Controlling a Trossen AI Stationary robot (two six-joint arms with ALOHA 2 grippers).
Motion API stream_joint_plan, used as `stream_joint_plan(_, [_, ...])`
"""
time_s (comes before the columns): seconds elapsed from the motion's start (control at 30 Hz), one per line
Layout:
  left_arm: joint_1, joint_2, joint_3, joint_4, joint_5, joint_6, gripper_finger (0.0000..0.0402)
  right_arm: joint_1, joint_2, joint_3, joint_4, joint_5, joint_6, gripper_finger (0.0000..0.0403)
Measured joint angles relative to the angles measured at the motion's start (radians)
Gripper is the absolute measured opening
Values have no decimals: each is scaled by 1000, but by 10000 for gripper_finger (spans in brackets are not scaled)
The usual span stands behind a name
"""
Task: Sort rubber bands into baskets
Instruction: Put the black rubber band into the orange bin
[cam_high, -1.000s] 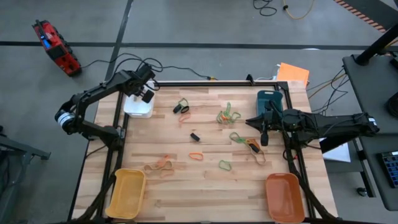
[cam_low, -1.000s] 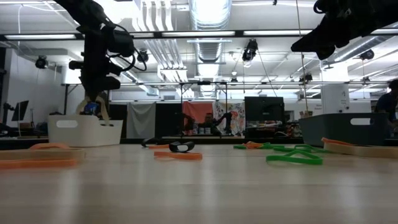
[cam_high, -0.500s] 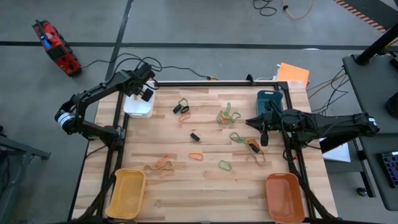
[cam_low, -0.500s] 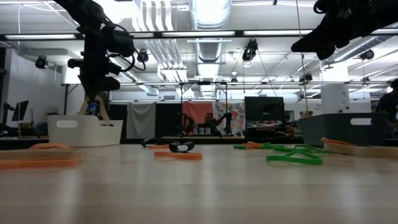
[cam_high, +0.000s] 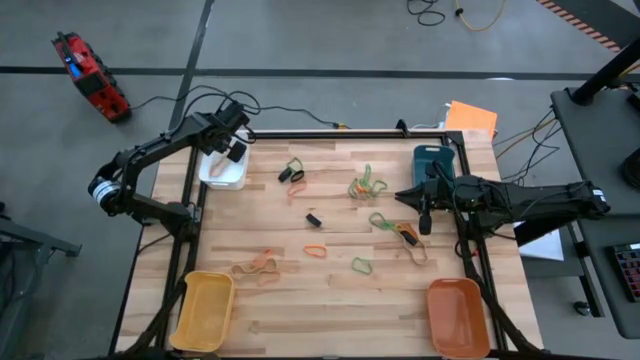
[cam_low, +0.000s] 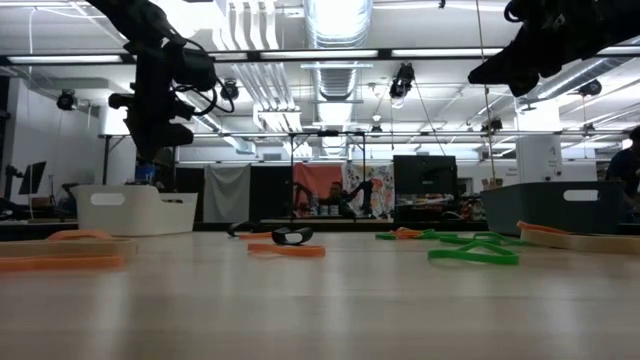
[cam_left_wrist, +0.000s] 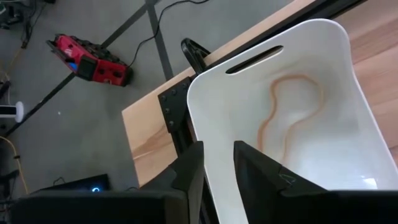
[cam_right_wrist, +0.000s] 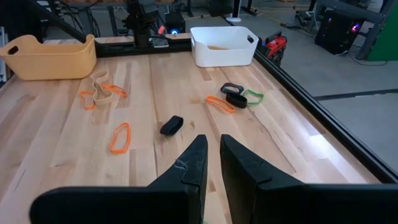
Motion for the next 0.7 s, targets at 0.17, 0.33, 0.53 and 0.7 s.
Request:
stream_joint_plan(0.17, [-1, 0, 0, 3, 5, -26, 82, 0, 0, 0, 0, 0, -2, 36])
stream_joint_plan(0.33, [-66, 0, 0, 17, 151, -57, 82, 0, 0, 0, 0, 0, -16, 36])
stream_joint_plan(0.53, [-325, -18, 0, 51, 92, -72, 82, 0, 4, -4, 1, -1, 11, 36])
stream_joint_plan(0.7, [-592, -68, 1, 65, 67, -96, 82, 0, 26, -7, 10, -1, 58, 36])
